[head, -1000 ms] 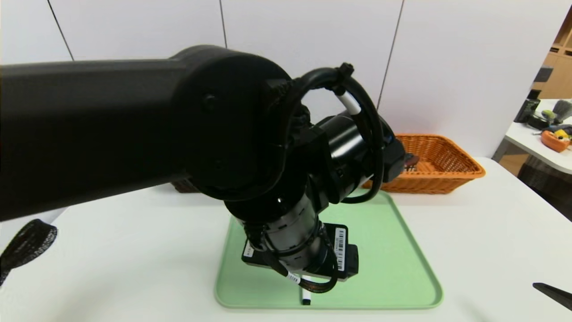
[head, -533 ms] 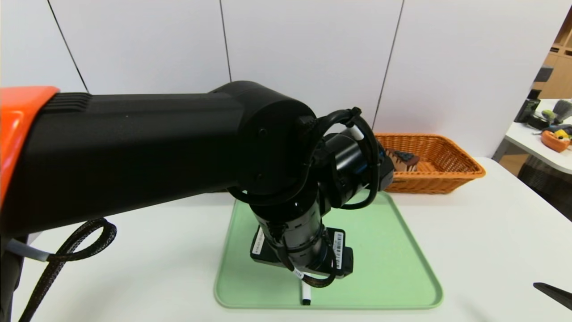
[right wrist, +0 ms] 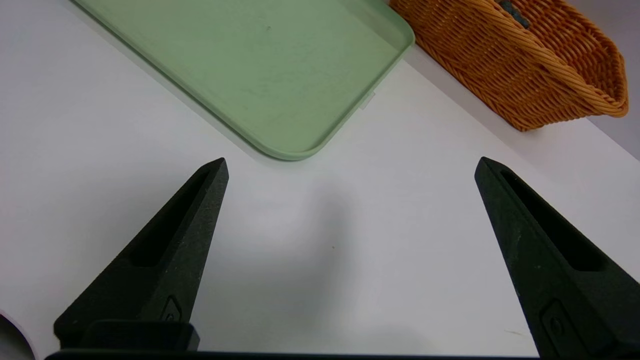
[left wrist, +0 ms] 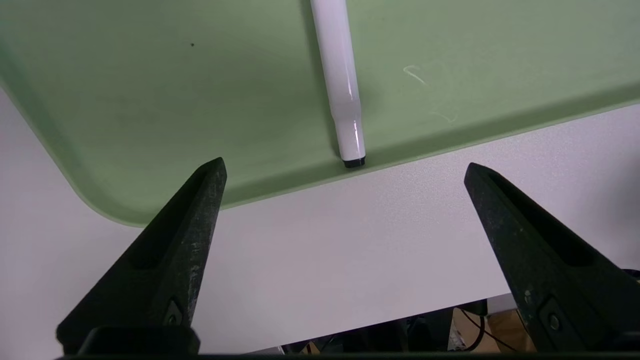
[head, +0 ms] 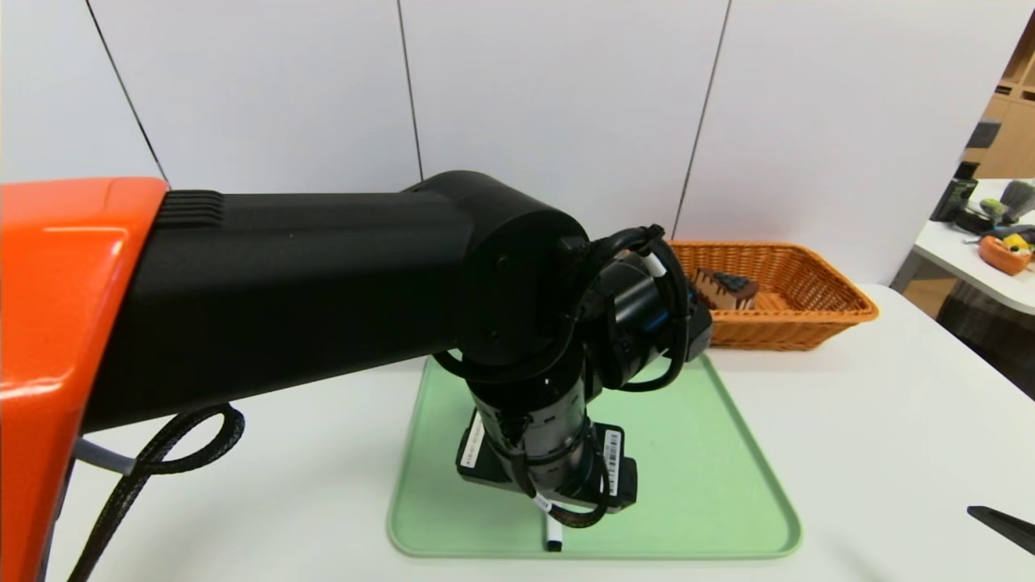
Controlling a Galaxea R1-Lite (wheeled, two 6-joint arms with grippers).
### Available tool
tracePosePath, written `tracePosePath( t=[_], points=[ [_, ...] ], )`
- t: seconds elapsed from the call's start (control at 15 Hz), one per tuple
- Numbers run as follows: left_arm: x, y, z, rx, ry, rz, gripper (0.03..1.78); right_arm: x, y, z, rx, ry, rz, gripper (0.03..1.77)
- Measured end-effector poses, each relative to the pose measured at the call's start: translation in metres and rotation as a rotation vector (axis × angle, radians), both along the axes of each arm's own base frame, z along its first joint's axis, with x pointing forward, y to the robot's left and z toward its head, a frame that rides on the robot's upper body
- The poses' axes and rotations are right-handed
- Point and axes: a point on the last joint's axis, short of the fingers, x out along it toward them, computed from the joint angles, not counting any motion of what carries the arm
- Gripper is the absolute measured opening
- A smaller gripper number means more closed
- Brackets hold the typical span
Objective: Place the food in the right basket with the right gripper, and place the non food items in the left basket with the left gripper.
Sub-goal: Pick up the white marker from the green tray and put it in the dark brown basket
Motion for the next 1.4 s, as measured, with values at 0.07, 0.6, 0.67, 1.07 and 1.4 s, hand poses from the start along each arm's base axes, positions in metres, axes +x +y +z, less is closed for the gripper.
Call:
tracePosePath(
  t=[0.07, 0.6, 0.67, 1.07, 1.4],
  points=[
    [0.002, -0.002, -0.002, 0.001, 0.0, 0.001, 1.69, 0.0, 0.0, 0.001, 0.002, -0.002, 0.0, 1.7],
    [0.021, -0.009, -0.026, 0.026, 0.004, 0.004, 1.69, 0.001, 0.001, 0.007, 0.014, -0.019, -0.001, 1.7],
    [0.024, -0.011, -0.029, 0.028, 0.003, 0.002, 1.69, 0.001, 0.001, 0.007, 0.014, -0.019, -0.001, 1.7],
    [0.044, -0.008, -0.047, 0.064, 0.009, 0.0, 1.69, 0.001, 0.001, 0.006, 0.012, -0.019, 0.0, 1.7],
    [0.054, -0.004, -0.054, 0.074, 0.024, 0.024, 1.69, 0.001, 0.001, 0.005, 0.011, -0.017, 0.0, 1.7]
  ],
)
